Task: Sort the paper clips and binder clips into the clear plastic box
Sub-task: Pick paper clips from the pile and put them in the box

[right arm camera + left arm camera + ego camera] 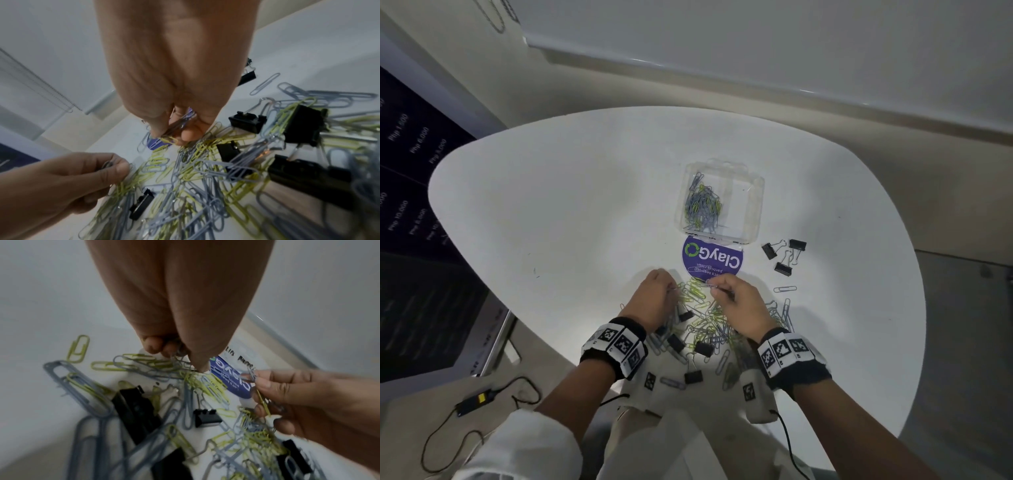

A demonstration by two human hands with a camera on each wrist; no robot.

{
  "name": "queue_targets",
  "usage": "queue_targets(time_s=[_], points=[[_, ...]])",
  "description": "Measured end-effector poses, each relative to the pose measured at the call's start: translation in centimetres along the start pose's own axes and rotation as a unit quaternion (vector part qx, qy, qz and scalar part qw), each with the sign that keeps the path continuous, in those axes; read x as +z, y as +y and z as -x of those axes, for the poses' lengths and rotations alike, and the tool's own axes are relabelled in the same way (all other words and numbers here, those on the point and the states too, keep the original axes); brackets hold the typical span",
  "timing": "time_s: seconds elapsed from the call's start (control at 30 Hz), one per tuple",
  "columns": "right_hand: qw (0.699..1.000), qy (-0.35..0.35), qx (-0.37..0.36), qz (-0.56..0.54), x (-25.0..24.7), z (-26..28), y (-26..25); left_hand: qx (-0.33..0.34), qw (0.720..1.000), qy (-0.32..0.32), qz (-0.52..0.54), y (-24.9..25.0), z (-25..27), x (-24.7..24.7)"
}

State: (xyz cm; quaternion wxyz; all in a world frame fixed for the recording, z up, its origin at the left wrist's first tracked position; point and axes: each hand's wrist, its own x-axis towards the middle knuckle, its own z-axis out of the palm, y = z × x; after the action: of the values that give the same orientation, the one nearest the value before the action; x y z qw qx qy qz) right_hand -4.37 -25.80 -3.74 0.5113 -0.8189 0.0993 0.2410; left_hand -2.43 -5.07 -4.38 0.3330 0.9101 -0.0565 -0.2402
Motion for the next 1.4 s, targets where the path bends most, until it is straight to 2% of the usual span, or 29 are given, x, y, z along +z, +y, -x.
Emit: queue_targets(time_s=[0.1, 0.2, 0.33, 0.43, 0.53, 0.63, 0.7, 0.73, 0.77, 0.8, 0.9, 0.93, 0.97, 1.07, 1.27, 1.4], points=[[0.999, -0.009, 0.014, -0.032, -0.2, 0.1, -0.2, -0.011, 0.999, 0.021, 0.042, 0.1, -0.4, -0.1], [0.994, -0.017, 0.067, -0.088, -0.3, 0.1, -0.7, -0.037, 0.994, 0.029, 0.101, 0.8, -0.5, -0.5], [0.948, -0.018, 0.177, -0.266, -0.3, 0.0, -1.9, -0.085, 0.965, 0.025, 0.247, 1.3, -0.5, -0.8], [0.925, -0.007, 0.206, -0.318, -0.5, 0.1, -2.4, -0.121, 0.939, 0.009, 0.321, 1.6, -0.5, -1.0], [0.9, 0.015, 0.222, -0.374, -0.6, 0.3, -2.7, -0.17, 0.887, -0.018, 0.428, 2.0, -0.5, -1.2], [0.883, 0.026, 0.231, -0.408, -0.6, 0.1, -2.9, -0.225, 0.813, -0.033, 0.536, 2.2, -0.8, -1.1], [0.896, 0.03, 0.227, -0.381, -0.7, 0.0, -2.9, -0.265, 0.765, -0.04, 0.585, 2.4, -1.0, -1.1], [0.913, 0.028, 0.214, -0.348, -0.7, 0.0, -2.7, -0.277, 0.757, -0.039, 0.59, 2.4, -1.0, -1.0], [0.931, 0.026, 0.194, -0.308, -0.7, 0.1, -2.4, -0.281, 0.765, -0.037, 0.579, 2.3, -0.9, -1.0], [0.947, 0.026, 0.171, -0.272, -0.7, 0.1, -2.0, -0.277, 0.786, -0.031, 0.551, 2.3, -0.8, -1.0], [0.974, 0.046, 0.125, -0.182, -0.5, 0.1, -1.2, -0.196, 0.914, 0.007, 0.356, 2.4, -0.3, -1.3], [0.982, 0.048, 0.11, -0.143, -0.5, 0.0, -1.0, -0.16, 0.947, 0.018, 0.279, 2.3, -0.2, -1.3], [0.989, 0.04, 0.095, -0.108, -0.5, 0.0, -0.9, -0.127, 0.967, 0.023, 0.217, 2.3, -0.2, -1.3], [0.994, 0.002, 0.072, -0.08, -0.7, 0.3, -1.1, -0.064, 0.987, 0.016, 0.144, 2.1, -0.3, -1.2], [0.995, -0.002, 0.07, -0.074, -1.2, 0.6, -1.5, -0.034, 0.991, 0.011, 0.133, 1.5, -0.5, -0.4], [0.999, 0.015, 0.041, -0.001, -1.5, 0.5, -1.3, 0.018, 0.997, 0.013, 0.067, 2.2, -0.6, -0.3]])
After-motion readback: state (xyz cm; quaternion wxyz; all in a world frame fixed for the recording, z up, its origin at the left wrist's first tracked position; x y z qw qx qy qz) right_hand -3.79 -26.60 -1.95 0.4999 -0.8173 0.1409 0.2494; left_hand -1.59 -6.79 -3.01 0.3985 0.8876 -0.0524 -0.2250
